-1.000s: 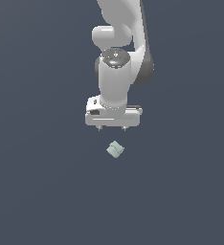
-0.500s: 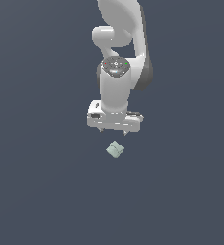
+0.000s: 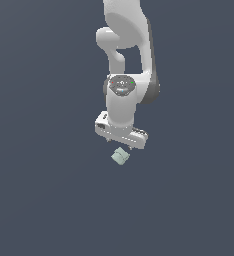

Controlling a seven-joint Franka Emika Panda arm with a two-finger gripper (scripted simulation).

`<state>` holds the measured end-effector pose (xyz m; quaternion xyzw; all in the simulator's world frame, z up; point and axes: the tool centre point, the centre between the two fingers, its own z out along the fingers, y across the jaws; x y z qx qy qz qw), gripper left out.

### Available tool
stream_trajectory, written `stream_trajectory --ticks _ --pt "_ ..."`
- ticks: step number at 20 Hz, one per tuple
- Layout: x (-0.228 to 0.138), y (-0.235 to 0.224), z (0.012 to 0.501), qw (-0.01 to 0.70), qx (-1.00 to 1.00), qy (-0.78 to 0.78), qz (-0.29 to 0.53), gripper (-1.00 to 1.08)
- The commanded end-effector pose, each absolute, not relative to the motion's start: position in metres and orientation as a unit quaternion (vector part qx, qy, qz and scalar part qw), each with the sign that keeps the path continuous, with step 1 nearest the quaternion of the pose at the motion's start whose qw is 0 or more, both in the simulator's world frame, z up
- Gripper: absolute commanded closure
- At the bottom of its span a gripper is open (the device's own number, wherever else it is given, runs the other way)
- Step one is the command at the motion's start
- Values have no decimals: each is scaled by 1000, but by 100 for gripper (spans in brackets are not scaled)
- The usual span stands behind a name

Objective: Pick up the object and move it to a goal position.

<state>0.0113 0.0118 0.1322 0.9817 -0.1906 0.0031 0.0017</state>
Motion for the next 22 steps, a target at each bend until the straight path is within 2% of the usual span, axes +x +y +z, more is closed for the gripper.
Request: stream_trajectory --ticks 1,12,22 --pt "12 13 122 1 974 -226 2 -92" --pt "14 18 89 0 942 -336 0 -92" --pt "14 19 81 0 932 -361 0 -92"
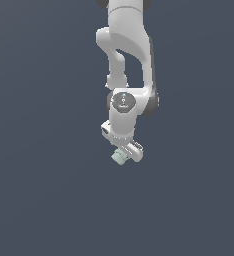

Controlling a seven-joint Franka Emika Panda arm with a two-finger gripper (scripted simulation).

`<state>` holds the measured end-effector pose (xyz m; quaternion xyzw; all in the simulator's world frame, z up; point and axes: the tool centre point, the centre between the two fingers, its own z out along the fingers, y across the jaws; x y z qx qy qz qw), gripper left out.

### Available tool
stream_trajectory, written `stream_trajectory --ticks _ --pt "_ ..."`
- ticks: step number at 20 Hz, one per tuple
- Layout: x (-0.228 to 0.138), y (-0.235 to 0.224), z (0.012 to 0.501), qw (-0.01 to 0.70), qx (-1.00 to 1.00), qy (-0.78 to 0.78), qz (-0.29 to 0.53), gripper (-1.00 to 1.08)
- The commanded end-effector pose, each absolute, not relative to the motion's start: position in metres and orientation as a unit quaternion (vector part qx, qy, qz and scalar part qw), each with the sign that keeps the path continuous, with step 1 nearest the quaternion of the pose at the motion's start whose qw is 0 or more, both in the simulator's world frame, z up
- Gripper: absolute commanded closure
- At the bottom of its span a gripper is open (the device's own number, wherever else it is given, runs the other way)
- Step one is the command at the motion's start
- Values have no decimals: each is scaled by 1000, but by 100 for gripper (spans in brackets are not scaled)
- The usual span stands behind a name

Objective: Pick up the object and move it to a goal position.

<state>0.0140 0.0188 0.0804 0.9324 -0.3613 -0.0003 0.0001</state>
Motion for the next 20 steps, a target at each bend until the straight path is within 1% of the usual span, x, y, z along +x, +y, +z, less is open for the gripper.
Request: stream_trajectory --ticks 1,5,12,17,18,20 --pt "14 19 80 0 932 -361 0 -92" --pt "14 19 71 0 932 -362 0 -92" --pt "13 19 37 0 932 -363 0 -92" --pt "14 19 30 0 932 -364 0 -92" --pt "14 19 30 0 932 -364 0 108" --pt "14 19 30 0 932 -364 0 108"
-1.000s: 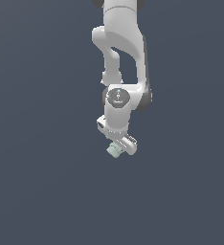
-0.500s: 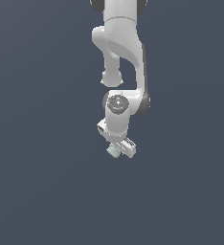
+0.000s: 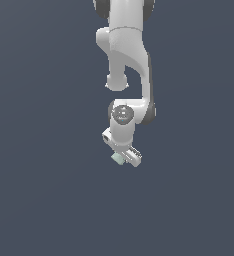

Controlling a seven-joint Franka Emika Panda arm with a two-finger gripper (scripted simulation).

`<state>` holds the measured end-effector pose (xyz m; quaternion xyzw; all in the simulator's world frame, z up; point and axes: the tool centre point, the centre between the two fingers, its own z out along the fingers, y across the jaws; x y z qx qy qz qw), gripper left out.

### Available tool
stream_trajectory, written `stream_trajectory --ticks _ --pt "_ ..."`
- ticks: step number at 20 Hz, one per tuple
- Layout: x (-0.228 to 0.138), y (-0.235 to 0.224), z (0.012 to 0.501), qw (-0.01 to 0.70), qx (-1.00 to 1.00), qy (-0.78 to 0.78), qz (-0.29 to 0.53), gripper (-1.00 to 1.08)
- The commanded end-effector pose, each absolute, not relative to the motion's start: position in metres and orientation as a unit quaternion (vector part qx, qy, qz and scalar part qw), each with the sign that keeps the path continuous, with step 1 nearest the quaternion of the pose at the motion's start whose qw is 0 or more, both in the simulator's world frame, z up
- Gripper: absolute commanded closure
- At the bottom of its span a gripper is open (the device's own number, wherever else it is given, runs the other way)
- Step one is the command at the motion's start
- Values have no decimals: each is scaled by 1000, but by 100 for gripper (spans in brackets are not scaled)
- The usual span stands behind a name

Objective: Pick up the object and move it to a goal position.

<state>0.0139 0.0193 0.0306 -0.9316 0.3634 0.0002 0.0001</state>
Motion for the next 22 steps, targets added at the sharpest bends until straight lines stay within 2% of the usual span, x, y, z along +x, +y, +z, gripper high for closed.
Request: stream_trajectory --ticks 1,13,22 --pt "14 19 30 0 -932 364 0 108" --pt "13 23 38 0 -932 363 0 108" --pt "8 47 88 0 -932 364 0 108"
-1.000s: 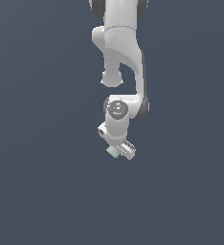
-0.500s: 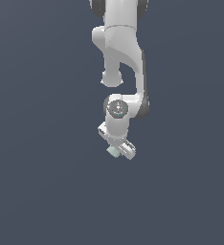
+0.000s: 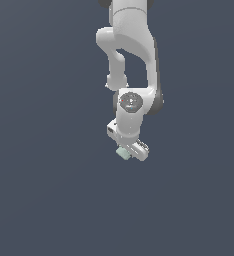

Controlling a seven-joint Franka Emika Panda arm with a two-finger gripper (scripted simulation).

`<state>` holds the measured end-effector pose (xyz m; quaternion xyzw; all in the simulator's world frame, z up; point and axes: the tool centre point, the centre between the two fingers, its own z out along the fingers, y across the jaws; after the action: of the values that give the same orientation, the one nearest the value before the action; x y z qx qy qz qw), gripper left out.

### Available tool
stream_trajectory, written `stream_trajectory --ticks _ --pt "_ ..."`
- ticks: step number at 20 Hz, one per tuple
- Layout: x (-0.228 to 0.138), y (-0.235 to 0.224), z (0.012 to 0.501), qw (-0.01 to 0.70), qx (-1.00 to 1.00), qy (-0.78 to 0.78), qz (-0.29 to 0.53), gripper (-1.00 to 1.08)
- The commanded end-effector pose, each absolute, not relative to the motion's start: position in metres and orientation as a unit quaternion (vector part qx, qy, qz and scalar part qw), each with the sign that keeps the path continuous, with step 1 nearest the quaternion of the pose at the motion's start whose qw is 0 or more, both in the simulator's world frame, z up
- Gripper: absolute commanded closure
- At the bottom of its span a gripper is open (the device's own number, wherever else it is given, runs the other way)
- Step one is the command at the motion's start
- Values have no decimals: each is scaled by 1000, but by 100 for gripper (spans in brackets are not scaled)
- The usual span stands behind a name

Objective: Pick up the object and move it to a goal position.

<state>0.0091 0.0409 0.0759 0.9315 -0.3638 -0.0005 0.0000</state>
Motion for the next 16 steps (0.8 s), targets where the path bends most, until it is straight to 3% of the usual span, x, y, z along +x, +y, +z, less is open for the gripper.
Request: stream_trajectory --ticks 1,16 --pt "7 51 97 0 932 -364 0 108" --pt "-6 127 259 1 931 -364 0 108"
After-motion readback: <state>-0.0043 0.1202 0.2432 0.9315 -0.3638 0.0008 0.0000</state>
